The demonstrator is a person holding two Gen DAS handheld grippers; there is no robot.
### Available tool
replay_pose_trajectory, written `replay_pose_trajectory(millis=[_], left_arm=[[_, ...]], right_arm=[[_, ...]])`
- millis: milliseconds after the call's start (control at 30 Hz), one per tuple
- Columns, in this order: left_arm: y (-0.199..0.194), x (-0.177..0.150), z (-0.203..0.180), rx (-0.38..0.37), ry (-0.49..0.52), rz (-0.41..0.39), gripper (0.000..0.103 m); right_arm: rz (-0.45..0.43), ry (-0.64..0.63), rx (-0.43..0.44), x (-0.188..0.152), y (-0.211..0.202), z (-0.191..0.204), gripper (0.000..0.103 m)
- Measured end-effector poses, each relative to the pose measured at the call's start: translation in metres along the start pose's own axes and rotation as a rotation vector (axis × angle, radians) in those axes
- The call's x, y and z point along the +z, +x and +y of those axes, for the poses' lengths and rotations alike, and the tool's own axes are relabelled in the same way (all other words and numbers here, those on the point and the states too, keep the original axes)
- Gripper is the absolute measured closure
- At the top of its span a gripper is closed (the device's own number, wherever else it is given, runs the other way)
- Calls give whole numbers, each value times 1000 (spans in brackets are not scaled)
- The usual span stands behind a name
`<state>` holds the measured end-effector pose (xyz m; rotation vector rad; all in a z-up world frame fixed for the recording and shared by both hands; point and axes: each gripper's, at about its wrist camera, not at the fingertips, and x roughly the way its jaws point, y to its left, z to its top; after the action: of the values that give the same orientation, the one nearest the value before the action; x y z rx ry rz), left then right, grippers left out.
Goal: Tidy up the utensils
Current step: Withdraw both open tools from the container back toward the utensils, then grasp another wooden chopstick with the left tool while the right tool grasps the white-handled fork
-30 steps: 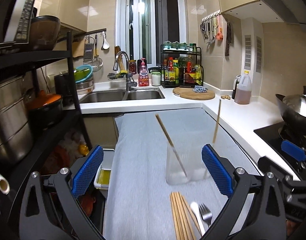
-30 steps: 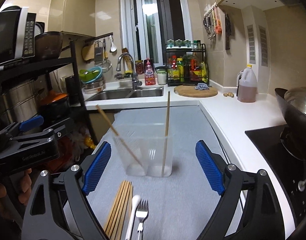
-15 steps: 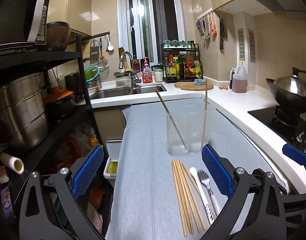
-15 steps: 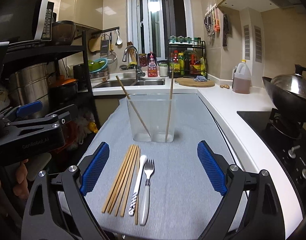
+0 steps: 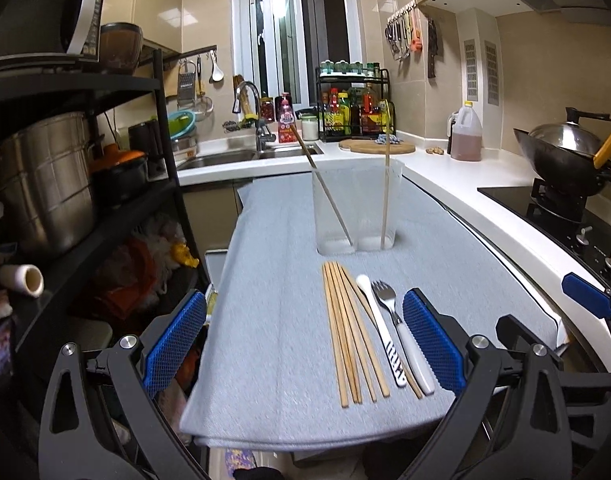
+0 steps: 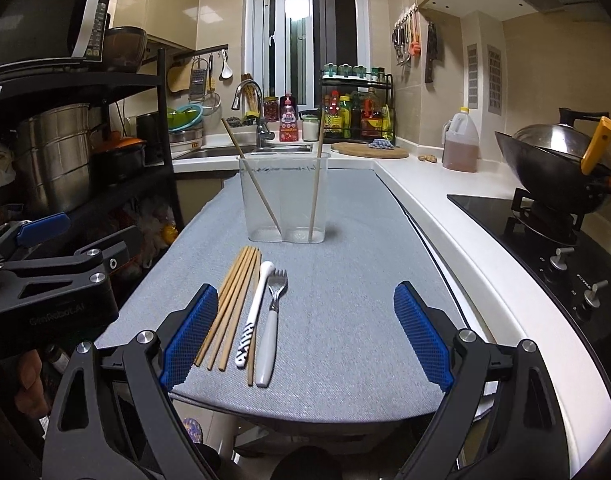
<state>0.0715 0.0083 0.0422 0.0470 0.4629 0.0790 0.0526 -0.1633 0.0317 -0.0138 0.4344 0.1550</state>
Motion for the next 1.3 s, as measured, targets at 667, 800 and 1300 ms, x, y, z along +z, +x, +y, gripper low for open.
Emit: replay_pose_trajectory(millis=[667, 800, 1300], left_arm=[[32, -53, 12, 25, -72, 73, 8], [39, -62, 14, 20, -81, 88, 8], [65, -83, 18, 18, -75, 153, 8]], right_arm=[[74, -6, -35, -39, 28, -1, 15], [109, 5, -32, -48, 40, -1, 15], [203, 23, -5, -71, 93, 3, 20]])
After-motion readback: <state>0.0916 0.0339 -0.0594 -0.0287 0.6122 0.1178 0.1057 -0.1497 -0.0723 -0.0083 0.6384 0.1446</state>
